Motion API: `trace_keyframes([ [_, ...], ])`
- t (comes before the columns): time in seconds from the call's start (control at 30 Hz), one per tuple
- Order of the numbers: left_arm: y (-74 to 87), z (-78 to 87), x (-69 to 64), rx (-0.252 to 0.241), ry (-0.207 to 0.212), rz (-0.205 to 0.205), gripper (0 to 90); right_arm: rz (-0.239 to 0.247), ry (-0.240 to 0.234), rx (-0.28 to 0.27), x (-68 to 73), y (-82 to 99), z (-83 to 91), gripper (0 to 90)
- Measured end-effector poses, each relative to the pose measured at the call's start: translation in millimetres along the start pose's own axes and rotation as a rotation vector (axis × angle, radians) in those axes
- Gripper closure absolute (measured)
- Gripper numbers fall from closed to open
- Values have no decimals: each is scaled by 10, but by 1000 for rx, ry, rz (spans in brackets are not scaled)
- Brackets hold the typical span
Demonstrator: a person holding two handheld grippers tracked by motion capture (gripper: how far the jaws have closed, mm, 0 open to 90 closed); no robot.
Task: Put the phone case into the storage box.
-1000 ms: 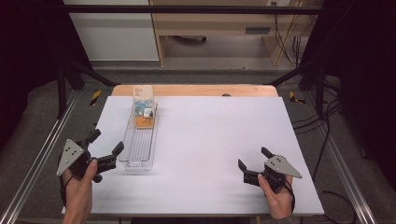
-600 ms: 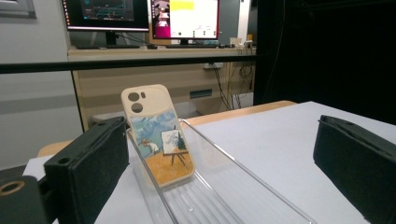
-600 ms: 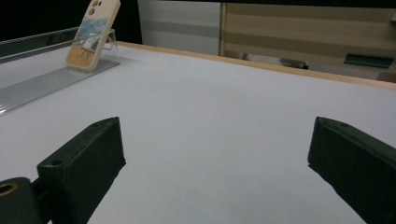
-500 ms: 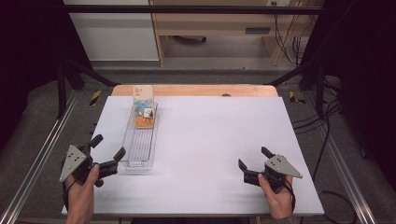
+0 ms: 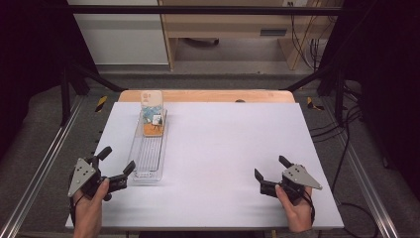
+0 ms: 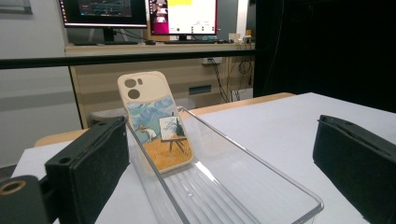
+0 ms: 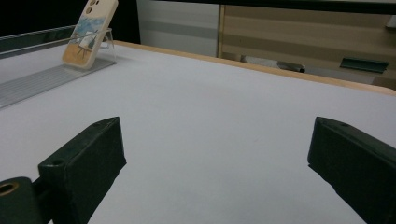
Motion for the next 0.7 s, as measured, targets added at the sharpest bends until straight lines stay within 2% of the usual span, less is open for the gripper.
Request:
trace_keyframes([
  [0.4, 158, 34, 16, 10, -16, 0, 32, 26, 11, -31, -94, -11, 20, 41],
  [0.47, 176, 50, 19, -1, -23, 12, 32, 30, 13, -42, -120, -20, 25, 39],
  [0.57, 187, 69, 21, -2, -32, 0, 32, 55, 14, -48, -162, -3, 15, 38],
  [0.7, 195, 114, 52, -20, -48, 10, 31, 99, 20, -49, -218, 48, -27, 38],
])
Point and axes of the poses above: each handheld gripper's, and its own axes: z roughly backward along the jaws, y roughly out of its underside, x roughly to its left, the point moved 7 cm from there along -z, roughly forward along the jaws, and after that the axes turned 8 degrees about y, right-handed, at the moved point
